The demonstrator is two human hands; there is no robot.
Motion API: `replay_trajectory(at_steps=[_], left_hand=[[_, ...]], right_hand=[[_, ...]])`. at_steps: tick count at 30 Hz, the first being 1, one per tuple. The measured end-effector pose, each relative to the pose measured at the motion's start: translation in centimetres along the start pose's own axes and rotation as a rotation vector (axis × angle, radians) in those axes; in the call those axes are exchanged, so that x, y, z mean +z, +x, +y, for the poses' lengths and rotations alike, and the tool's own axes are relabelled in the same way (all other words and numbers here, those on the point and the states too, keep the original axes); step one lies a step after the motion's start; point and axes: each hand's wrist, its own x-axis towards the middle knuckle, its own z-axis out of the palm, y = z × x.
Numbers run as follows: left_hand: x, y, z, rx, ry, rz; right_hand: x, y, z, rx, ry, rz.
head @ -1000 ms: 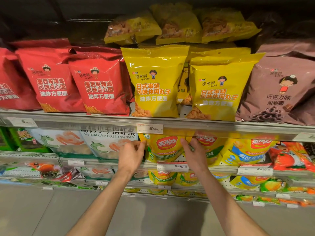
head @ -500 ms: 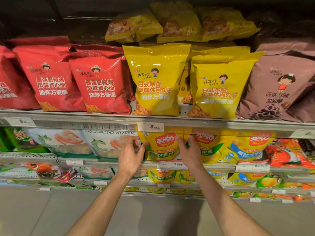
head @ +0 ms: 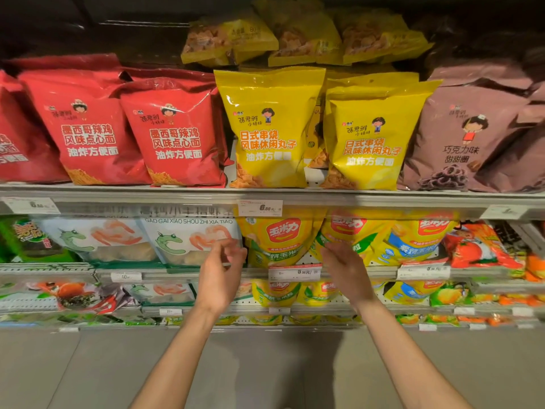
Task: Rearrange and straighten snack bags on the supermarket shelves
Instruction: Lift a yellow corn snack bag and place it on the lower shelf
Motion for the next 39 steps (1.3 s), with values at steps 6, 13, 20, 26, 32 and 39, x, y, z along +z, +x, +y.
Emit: replay_trajectory(at_steps=[6, 13, 20, 26, 32, 39], left_hand=[[0.4, -4.5, -0.1, -0.080, -0.201, -0.026], [4.2, -8.7, 0.4, -0.151, -0.243, -0.067], [10.4, -10.3, 3.5, -0.101, -0.206, -0.081], [20.2, -11.0, 8.4, -0.125, -0.271, 0.022], [29.6, -12.4, 13.0, -0.142, -0.298, 0.060], [34.7, -12.6, 16.6, -0.113, -0.299, -0.014]], right_hand=[[-2.8, -5.4, 2.2, 0.123, 0.098, 0.004], [-8.3, -8.6, 4.0, 0.155, 0.107, 0.116], [-14.7, -7.0, 5.7, 0.141, 0.188, 0.164], [-24.8, -3.1, 8.0, 0.062, 0.119, 0.068], [-34.9, 0.5, 10.4, 0.059, 0.129, 0.078], [-40.7, 2.0, 11.9, 0.062, 0.208, 0.147]])
